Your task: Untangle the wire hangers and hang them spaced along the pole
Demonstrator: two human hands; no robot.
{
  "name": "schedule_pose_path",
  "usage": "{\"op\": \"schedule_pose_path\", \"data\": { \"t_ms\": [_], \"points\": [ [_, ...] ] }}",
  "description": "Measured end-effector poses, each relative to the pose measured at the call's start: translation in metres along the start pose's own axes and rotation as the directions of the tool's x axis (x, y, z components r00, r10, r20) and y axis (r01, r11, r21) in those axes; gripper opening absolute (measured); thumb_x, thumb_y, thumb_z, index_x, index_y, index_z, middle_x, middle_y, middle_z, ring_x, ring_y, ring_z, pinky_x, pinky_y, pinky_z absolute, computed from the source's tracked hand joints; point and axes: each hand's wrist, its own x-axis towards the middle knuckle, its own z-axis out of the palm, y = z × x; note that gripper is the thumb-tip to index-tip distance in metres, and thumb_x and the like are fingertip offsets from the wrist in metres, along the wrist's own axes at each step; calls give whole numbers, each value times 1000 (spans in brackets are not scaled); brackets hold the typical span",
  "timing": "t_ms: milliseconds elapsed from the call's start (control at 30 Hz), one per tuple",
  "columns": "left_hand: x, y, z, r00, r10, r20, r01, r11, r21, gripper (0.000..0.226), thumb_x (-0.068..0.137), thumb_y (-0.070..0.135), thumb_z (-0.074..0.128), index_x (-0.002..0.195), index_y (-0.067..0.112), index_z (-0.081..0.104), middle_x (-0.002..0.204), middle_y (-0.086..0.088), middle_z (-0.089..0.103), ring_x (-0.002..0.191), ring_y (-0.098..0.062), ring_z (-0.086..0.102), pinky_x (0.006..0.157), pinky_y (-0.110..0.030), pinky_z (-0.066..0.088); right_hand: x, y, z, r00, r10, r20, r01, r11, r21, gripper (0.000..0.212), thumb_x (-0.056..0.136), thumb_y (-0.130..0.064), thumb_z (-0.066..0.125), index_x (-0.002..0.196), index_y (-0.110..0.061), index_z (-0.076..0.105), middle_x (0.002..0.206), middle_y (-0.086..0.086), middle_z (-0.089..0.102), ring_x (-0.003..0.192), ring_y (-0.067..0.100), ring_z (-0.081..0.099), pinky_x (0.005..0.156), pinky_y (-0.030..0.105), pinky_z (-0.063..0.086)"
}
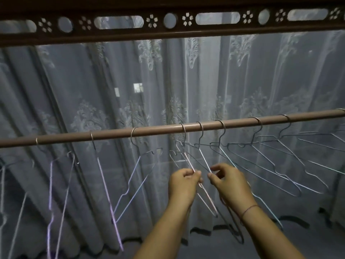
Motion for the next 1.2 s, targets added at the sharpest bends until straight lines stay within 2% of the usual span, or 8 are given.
{"op": "schedule_pose_path", "data": {
  "t_ms": [200,400,500,600,700,867,1033,1200],
  "points": [
    [-3,-2,-8,992,10,-122,-10,1000,5,13,89,14,57,81,12,66,60,3,65,38,-1,46,41,-13,37,8,14,-3,1000,-30,4,29,992,119,6,83,-20,61,87,-20,66,76,3,71,78,22,66,73,31,51],
    [2,-6,-23,988,32,-154,-29,999,18,13,89,11,57,89,3,67,62,-2,64,34,1,45,39,-11,36,9,20,-8,999,-21,-31,26,981,193,18,83,-17,60,73,-31,57,69,-1,68,67,17,62,64,28,49],
    [3,-6,-25,988,44,-151,-32,996,79,20,86,15,62,102,4,67,69,1,67,50,-4,56,53,-17,45,8,17,-17,998,-31,-60,42,981,190,7,85,-18,59,87,-19,66,75,-1,66,67,16,60,65,28,50],
    [-3,2,-26,979,87,-182,-57,985,166,35,84,24,66,116,12,60,88,4,66,78,-13,61,74,-29,49,11,20,-34,963,-38,-266,56,997,61,16,85,-20,61,100,-15,65,93,2,63,82,16,58,71,28,46],
    [-18,20,-21,931,269,-248,-191,936,295,33,85,25,65,115,22,54,103,3,55,77,-10,52,64,-21,41,17,29,-41,957,5,-290,-23,998,-59,26,83,-29,64,106,-16,62,110,5,56,97,23,59,81,36,49],
    [-27,38,10,882,471,17,-453,837,306,26,88,23,61,113,24,59,95,7,59,76,-5,56,65,-10,46,23,40,-29,984,78,-161,-89,994,-60,32,83,-44,58,95,-17,68,93,2,70,87,20,64,76,32,52],
    [-19,39,27,897,435,78,-431,819,378,42,92,23,54,134,18,49,132,1,53,120,-14,52,103,-33,42,21,47,-42,954,51,-295,-44,999,28,18,85,-33,58,86,-18,68,79,-4,65,74,14,59,65,26,44],
    [-13,39,44,905,418,83,-409,797,443,47,94,24,50,139,18,40,146,2,39,134,-17,38,112,-37,33,31,67,-80,862,28,-507,-1,999,52,9,87,-19,58,88,-15,65,89,0,59,78,16,55,61,23,37]
  ]
}}
